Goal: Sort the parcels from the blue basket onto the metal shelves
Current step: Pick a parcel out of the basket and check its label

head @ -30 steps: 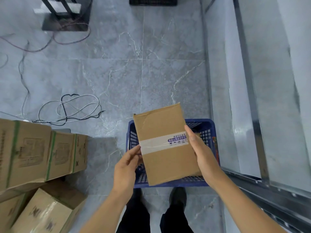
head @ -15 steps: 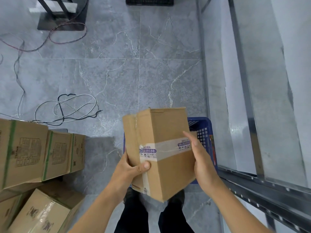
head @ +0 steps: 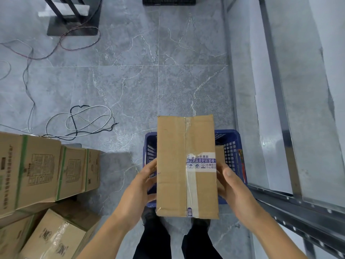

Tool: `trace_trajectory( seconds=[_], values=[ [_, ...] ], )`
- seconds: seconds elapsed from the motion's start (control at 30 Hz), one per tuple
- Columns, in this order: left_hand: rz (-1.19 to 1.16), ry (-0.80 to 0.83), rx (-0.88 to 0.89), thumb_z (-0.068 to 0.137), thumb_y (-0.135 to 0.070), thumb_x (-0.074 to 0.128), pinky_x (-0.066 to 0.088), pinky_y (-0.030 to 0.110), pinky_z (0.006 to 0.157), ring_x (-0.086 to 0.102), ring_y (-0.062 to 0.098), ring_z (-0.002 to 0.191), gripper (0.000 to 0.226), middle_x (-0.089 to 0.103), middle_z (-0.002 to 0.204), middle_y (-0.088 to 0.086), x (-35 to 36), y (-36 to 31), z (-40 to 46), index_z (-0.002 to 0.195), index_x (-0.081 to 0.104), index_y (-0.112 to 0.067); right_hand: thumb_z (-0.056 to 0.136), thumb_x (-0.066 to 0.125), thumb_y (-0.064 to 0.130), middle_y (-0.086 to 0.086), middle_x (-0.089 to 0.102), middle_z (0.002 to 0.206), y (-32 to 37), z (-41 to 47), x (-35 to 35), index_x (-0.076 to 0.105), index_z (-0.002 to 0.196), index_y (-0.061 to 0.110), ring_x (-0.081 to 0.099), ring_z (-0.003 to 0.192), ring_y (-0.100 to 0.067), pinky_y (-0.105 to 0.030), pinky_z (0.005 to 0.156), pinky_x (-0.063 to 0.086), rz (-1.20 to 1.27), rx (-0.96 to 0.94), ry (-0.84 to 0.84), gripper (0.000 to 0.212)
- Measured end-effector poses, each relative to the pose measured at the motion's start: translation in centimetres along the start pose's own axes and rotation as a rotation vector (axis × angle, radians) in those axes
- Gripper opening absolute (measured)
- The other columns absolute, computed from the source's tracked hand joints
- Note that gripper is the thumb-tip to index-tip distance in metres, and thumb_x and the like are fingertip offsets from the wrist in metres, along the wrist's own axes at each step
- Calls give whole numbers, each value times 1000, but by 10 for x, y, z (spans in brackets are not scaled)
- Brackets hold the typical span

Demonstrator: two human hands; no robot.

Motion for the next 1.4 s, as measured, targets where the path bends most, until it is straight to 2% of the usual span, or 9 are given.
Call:
trace_trajectory(
  seconds=[0.17,0.33,0.43,0.53,0.67,0.87,1.0,1.13,1.4],
  values=[
    [47,5,61,104,-8,51,60,33,78,73,13,97,42,72,128,-5,0,-6,0,128,68,-37,71,72,52,9,76,126,-8,-17,-4,67,125,43,70,119,-16,-30,84,58,61,76,-117,55],
    [149,-14,174,83,-28,83,58,19,85,62,5,126,53,68,134,-15,-9,-3,-1,127,65,-52,83,57,27,4,78,121,-10,-13,-3,76,116,41,72,114,-19,-38,91,57,103,94,-218,41],
    [155,-60,211,53,-42,99,54,13,83,52,-15,128,98,57,135,-39,-12,-9,-4,133,48,-68,83,53,23,1,80,119,-13,-13,7,79,110,43,75,110,-18,-41,92,54,175,53,-276,43],
    [90,8,225,23,-53,103,59,17,82,63,-6,123,143,59,139,-33,-19,-12,-8,144,28,-64,84,55,20,5,79,120,-16,-11,19,66,128,46,75,107,-16,-45,95,54,224,6,-336,52],
    [118,11,249,29,-47,104,60,43,94,69,26,123,127,69,137,1,-31,-17,-15,143,47,-46,102,48,0,13,81,111,-20,-12,30,50,142,43,76,97,-7,-42,91,51,156,-9,-336,59],
    [106,10,224,33,-56,100,51,47,104,63,18,131,135,67,141,-8,-37,-16,-23,151,38,-41,108,41,4,31,71,125,-24,-16,24,65,120,62,64,123,1,-48,117,41,-7,12,-396,64],
    [3,-36,170,73,-66,75,47,67,94,50,46,138,78,70,129,10,-39,-17,-16,144,53,-43,110,43,11,24,65,139,-23,-15,16,65,117,67,55,138,-8,-50,121,39,-73,20,-468,61],
    [69,-46,208,111,-39,24,39,53,116,54,18,140,47,65,145,-8,-29,-20,-24,148,52,-40,110,43,26,21,62,136,-18,-16,15,63,124,52,59,127,1,-41,111,51,-165,33,-443,35],
    [119,-9,143,110,-45,24,50,51,104,54,12,130,44,69,133,-18,-31,-25,-13,148,46,-54,110,28,51,9,71,138,-11,-1,17,52,149,41,64,129,-12,-38,103,52,-90,156,-306,47]
  ],
)
Point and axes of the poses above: each hand's wrist, its own z-axis towards the middle knuckle, its own x-axis out of the palm, y = z × x, the point moved 2 cm from there along z, towards the middle knuckle
